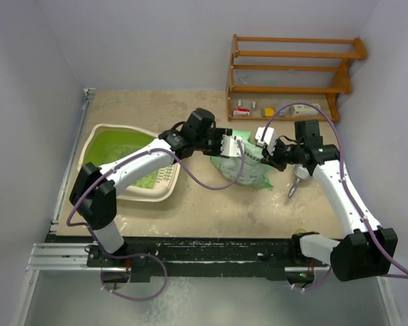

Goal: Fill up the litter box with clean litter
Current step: Close the cat litter bag at the center of the board.

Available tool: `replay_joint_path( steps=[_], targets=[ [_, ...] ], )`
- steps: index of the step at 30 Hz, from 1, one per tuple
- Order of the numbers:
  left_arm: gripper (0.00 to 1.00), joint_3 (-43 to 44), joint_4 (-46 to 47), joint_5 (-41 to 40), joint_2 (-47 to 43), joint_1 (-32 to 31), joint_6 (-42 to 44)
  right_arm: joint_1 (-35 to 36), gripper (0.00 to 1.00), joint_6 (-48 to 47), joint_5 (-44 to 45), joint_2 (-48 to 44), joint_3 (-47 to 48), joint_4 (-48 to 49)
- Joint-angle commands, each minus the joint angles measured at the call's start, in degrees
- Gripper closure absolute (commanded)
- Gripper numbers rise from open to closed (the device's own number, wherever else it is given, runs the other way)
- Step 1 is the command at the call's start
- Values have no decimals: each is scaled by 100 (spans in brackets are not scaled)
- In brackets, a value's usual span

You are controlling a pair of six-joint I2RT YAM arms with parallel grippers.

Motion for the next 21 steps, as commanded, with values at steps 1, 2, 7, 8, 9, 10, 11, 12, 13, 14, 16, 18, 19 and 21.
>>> replay_joint_path(
  steps=[1, 2, 7, 8, 9, 10, 11, 12, 13, 14, 16, 18, 19, 21],
  targets=[
    [56, 553, 375, 467, 90, 397, 317, 14, 100, -184, -252, -391, -22, -55],
    [56, 825, 143, 654, 169, 460, 360, 11, 100, -198, -253, -422, -42, -74],
    [57, 1490, -838, 1364, 577, 523, 534, 13, 100, -276, -206, -469, -25, -156],
    [57, 1695, -1159, 1524, 719, 532, 533, 10, 100, -297, -201, -461, -4, -166],
    [57, 1837, -1406, 1660, 838, 528, 536, 13, 100, -310, -185, -452, 10, -182],
    [57, 1954, -1580, 1800, 932, 526, 531, 10, 100, -326, -163, -439, 35, -187],
    [57, 2076, -1803, 1922, 1010, 526, 525, 10, 100, -342, -150, -423, 58, -201],
    [57, 2197, -2050, 2014, 1076, 523, 528, 12, 100, -362, -145, -402, 76, -211],
    [57, 2297, -2281, 2073, 1111, 531, 571, 11, 100, -385, -138, -381, 89, -223],
    [58, 2362, -2490, 2112, 1125, 543, 618, 10, 100, -407, -142, -361, 113, -231],
    [58, 2462, -2819, 2168, 1111, 636, 646, 9, 100, -426, -122, -314, 140, -220],
    [58, 2506, -3032, 2310, 1019, 801, 654, 9, 100, -425, -99, -266, 145, -174],
    [58, 2507, -3103, 2359, 969, 878, 657, 9, 100, -407, -98, -251, 145, -145],
    [57, 2506, -3192, 2441, 842, 984, 689, 12, 100, -374, -109, -217, 122, -95]
  ],
)
